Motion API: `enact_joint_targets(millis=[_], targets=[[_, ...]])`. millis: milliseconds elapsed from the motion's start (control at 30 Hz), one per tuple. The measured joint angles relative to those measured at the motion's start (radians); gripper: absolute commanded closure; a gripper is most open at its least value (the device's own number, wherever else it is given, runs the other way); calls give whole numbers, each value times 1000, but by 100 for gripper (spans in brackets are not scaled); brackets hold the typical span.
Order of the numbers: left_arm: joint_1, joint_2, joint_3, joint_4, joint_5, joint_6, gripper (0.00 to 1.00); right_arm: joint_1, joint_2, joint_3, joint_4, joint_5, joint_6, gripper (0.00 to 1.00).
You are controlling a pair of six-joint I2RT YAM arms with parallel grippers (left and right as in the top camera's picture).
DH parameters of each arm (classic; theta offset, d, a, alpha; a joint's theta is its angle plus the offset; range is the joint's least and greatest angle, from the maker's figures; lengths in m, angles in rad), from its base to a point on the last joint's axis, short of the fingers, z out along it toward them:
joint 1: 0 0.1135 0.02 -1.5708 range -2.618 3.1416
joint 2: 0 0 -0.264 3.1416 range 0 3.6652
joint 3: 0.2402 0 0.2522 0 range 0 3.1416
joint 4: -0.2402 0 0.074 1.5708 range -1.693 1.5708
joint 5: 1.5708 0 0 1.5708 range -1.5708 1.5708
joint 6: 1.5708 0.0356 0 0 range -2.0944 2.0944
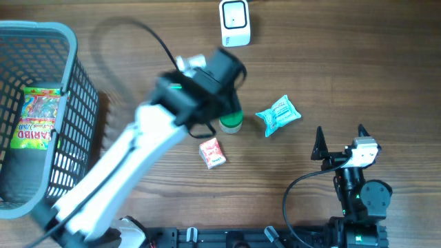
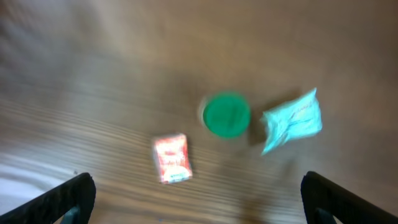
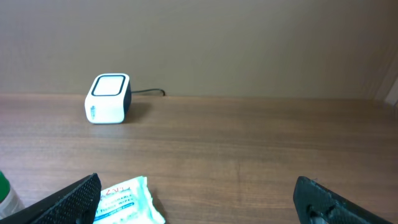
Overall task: Scan the item barcode
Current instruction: 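Place red-white box in front of the jar with left gripper, then grasp the Haribo gummy bag in basket with left gripper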
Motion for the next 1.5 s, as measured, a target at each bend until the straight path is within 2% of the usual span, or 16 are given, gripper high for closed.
enact_joint_targets(millis=[33,100,167,233,433,533,600,633,700,833,1033,1200,1233,1267,1300,1500], targets=[[11,-29,183,-103,-80,15,0,0,1,0,0,0,0,0],[60,-90,386,-203,-218,5,0,0,1,0,0,0,0,0],[165,-154,465,-256,-334,-59,0,0,1,0,0,0,0,0],[373,-227,473,-277,-420,-151,0,0,1,0,0,0,0,0],[1004,-224,451,-277,-304,-340,0,0,1,0,0,0,0,0],[1219,-115,379,-274,-169,-400,0,0,1,0,0,0,0,0],[1292,16,356,-254,-120,-394,0,0,1,0,0,0,0,0],[1307,75,351,-235,-102,-360,0,0,1,0,0,0,0,0],[1311,200,350,-155,-39,-191,0,0,1,0,0,0,0,0],[1309,438,343,-113,27,-13,0,0,1,0,0,0,0,0],[1309,568,196,69,60,38,0,0,1,0,0,0,0,0],[1304,566,-61,286,63,45,0,0,1,0,0,0,0,0],[1301,559,-121,347,64,44,49,0,1,0,0,0,0,0],[1298,545,-158,397,64,44,82,0,1,0,0,0,0,0],[1296,537,-175,416,66,42,96,0,1,0,0,0,0,0],[1281,496,-202,314,77,51,96,0,1,0,0,0,0,0]])
